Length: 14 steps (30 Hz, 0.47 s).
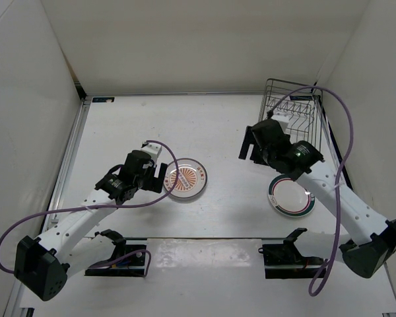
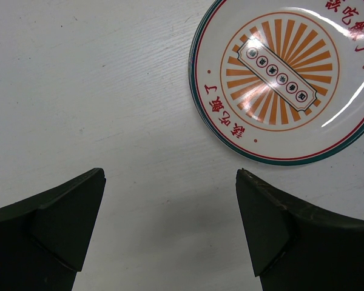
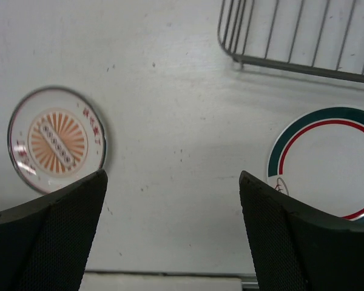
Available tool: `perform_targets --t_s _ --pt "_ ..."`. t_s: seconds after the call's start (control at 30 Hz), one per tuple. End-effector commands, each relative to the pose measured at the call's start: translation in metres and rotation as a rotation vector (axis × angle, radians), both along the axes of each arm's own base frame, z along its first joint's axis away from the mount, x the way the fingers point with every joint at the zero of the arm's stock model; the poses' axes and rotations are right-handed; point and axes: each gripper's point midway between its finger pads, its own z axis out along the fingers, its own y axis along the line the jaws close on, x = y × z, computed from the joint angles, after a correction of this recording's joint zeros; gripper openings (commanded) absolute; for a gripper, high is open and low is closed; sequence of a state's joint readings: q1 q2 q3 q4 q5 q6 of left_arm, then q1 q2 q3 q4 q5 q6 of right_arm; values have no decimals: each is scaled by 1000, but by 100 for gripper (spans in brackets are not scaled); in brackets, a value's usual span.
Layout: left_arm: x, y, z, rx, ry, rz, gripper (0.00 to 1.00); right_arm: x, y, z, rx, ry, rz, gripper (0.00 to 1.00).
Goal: Unload the plates from the dish rack
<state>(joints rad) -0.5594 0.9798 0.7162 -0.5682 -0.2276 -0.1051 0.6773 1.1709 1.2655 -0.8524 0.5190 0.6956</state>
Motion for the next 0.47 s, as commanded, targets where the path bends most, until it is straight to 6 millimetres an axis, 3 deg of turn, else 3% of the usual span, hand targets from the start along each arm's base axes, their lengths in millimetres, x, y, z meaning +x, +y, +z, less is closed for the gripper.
perform_targets --t_s 0.0,0.13,0.43 --pt "5 -3 14 -21 -38 4 100 -27 20 -1 2 48 290 90" --pt "6 -2 17 -15 -45 6 100 -48 41 -2 83 20 490 90" --pt "6 0 19 -13 -64 9 100 -57 22 -4 33 44 456 90"
